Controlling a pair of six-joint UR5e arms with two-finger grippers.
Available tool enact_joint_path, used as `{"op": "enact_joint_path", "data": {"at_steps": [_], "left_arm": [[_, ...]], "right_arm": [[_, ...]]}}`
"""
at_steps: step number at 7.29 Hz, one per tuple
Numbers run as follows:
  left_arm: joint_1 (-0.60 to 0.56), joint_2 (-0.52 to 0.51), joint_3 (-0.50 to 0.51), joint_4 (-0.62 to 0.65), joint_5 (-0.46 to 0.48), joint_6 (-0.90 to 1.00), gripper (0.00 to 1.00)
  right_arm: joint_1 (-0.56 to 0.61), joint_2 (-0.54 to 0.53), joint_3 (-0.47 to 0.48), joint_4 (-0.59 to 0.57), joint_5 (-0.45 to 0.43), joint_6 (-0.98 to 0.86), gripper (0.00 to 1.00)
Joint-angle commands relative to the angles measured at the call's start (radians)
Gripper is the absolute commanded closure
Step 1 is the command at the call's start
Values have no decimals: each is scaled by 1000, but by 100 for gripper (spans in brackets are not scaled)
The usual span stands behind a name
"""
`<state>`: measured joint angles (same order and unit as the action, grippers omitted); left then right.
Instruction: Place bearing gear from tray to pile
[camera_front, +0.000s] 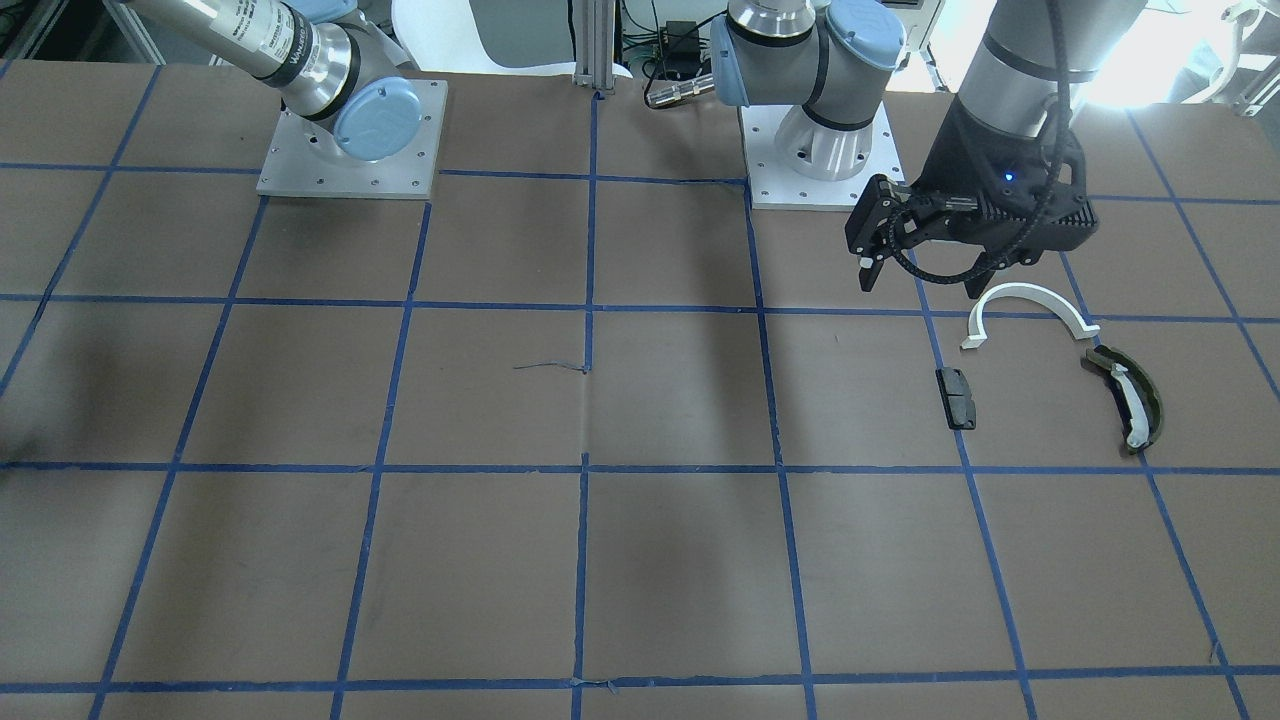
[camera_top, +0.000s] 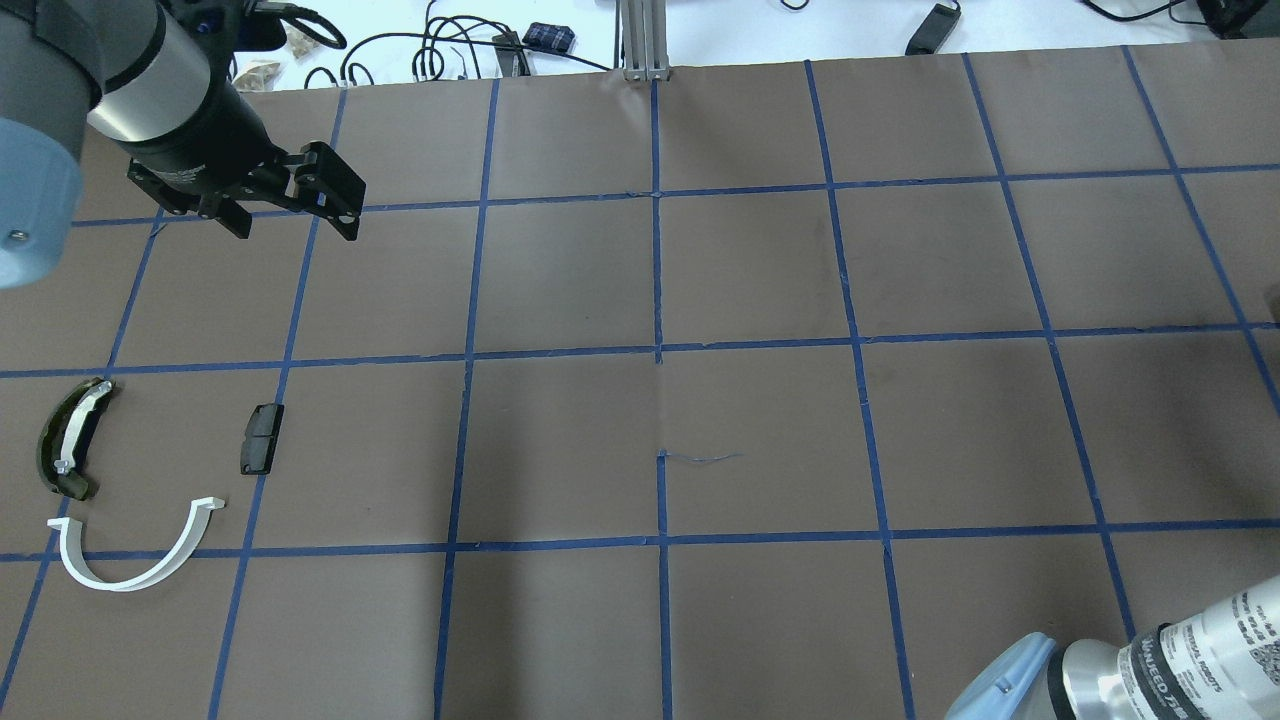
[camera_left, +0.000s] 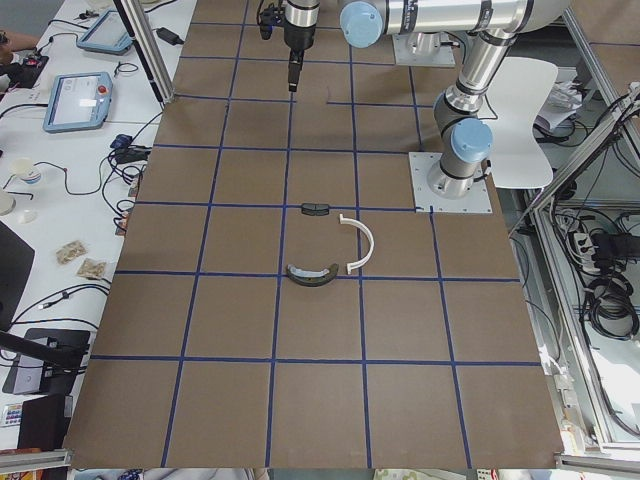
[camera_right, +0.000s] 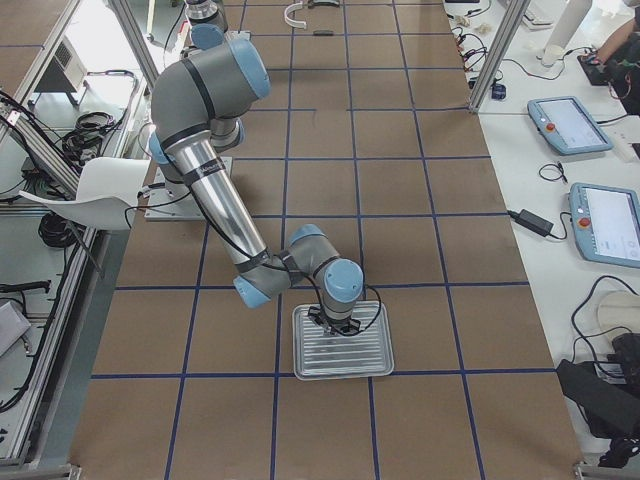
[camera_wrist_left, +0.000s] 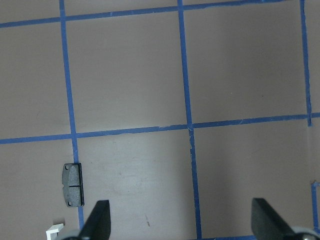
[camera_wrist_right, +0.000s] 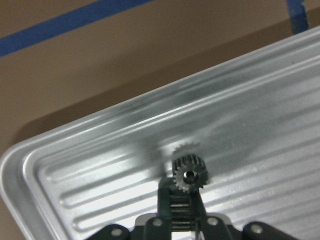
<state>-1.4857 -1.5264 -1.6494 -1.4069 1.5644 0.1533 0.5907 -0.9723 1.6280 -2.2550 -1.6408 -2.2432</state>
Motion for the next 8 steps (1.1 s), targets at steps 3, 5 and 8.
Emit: {"op": "enact_joint_path", "data": {"at_steps": [3,5,8], "left_arm": [[1,0,0,0,-1,-4,0],[1,0,0,0,-1,-4,0],[-1,-6,11,0,-1,-8,0]], "right_arm": [[18,-116,-6,98,7,52,100],[94,-196,-3,148,114,292,100],[367,-331,-8,284,139,729,100]]}}
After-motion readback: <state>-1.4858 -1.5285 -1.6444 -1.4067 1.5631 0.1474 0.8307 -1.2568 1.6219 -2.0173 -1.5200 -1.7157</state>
